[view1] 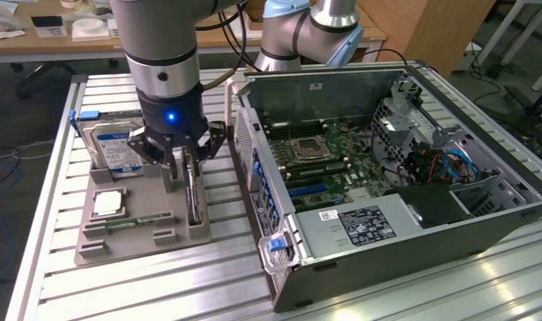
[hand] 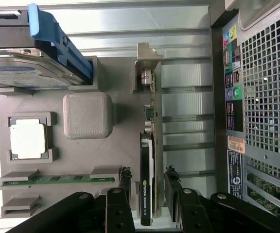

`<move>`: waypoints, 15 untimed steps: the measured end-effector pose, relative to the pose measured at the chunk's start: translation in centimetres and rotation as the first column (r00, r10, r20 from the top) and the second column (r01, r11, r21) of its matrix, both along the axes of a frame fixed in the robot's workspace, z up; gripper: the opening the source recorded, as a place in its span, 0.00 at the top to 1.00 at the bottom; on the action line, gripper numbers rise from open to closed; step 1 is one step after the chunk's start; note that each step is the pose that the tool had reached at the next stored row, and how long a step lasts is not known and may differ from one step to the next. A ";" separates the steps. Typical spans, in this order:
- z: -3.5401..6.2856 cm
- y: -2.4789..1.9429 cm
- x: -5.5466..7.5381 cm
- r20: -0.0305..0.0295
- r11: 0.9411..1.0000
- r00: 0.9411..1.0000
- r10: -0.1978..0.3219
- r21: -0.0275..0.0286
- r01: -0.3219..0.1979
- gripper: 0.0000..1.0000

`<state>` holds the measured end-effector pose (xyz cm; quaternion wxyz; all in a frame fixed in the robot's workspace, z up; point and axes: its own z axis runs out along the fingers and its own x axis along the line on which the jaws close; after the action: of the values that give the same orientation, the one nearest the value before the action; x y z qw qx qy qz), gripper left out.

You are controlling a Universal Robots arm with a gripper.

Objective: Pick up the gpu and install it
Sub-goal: 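Pick up the gpu and move the gpu toward the slot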

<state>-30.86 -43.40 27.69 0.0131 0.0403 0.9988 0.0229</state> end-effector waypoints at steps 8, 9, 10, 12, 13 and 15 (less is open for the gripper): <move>0.00 0.00 0.0 0.000 1.000 1.000 0.000 0.000 0.000 0.58; 0.00 -0.01 0.0 0.000 1.000 1.000 0.000 0.000 0.000 0.58; -0.01 -0.01 0.0 0.000 1.000 1.000 0.000 0.000 0.000 0.58; -0.10 -0.01 0.0 0.000 1.000 1.000 0.000 0.000 0.000 0.58; -0.15 0.00 0.0 0.000 1.000 1.000 0.000 0.000 0.000 0.58; -0.23 -0.01 0.0 0.000 1.000 1.000 0.000 0.000 0.000 0.58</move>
<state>-30.86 -43.40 27.46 0.0130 0.0402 0.9988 0.0229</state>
